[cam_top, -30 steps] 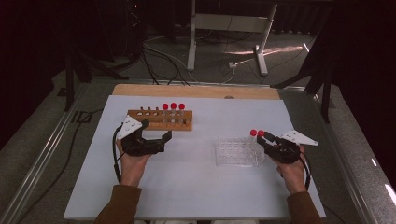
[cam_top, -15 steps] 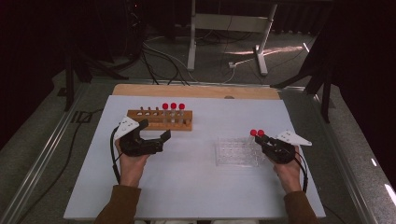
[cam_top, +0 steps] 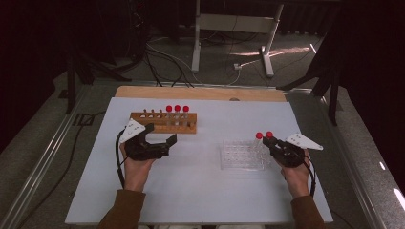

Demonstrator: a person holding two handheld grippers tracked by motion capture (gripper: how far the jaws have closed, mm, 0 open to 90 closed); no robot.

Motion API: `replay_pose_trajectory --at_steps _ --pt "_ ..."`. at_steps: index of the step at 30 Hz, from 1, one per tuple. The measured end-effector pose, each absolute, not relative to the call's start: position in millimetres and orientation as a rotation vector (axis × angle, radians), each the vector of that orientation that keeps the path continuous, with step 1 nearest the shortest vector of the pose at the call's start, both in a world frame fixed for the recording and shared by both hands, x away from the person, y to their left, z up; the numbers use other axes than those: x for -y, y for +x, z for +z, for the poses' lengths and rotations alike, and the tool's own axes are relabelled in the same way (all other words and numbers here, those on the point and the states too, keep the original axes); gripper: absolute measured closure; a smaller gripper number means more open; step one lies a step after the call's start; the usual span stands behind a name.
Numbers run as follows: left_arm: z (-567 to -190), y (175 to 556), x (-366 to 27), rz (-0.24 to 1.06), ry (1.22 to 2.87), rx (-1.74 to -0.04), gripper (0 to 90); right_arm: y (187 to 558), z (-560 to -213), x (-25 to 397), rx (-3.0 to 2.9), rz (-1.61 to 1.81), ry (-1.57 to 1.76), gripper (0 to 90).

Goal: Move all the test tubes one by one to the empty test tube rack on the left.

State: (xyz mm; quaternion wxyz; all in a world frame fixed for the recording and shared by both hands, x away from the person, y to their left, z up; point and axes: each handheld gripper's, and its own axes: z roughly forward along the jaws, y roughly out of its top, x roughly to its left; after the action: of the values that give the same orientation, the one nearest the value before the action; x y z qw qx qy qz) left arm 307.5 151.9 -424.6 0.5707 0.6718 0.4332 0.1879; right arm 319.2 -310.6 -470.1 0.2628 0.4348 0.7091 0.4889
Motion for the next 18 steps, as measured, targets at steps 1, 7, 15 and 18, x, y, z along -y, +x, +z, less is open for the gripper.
replay_pose_trajectory --at_steps 1,7,15,18 --pt "-424.4 307.3 -151.9 0.441 1.576 -1.017 0.5 318.9 -469.5 310.6 -1.916 1.324 1.177 74.3" --pt "-422.8 306.6 -152.9 0.442 1.568 -1.013 0.5 316.3 -464.7 309.6 -1.906 1.312 1.164 74.3" --pt "-421.8 305.9 -153.5 0.443 1.564 -1.01 0.5 313.3 -458.2 310.5 -1.884 1.321 1.151 74.2" --pt "-422.7 306.2 -153.5 0.435 1.567 -1.013 0.5 312.4 -457.4 310.8 -1.879 1.325 1.156 74.2"
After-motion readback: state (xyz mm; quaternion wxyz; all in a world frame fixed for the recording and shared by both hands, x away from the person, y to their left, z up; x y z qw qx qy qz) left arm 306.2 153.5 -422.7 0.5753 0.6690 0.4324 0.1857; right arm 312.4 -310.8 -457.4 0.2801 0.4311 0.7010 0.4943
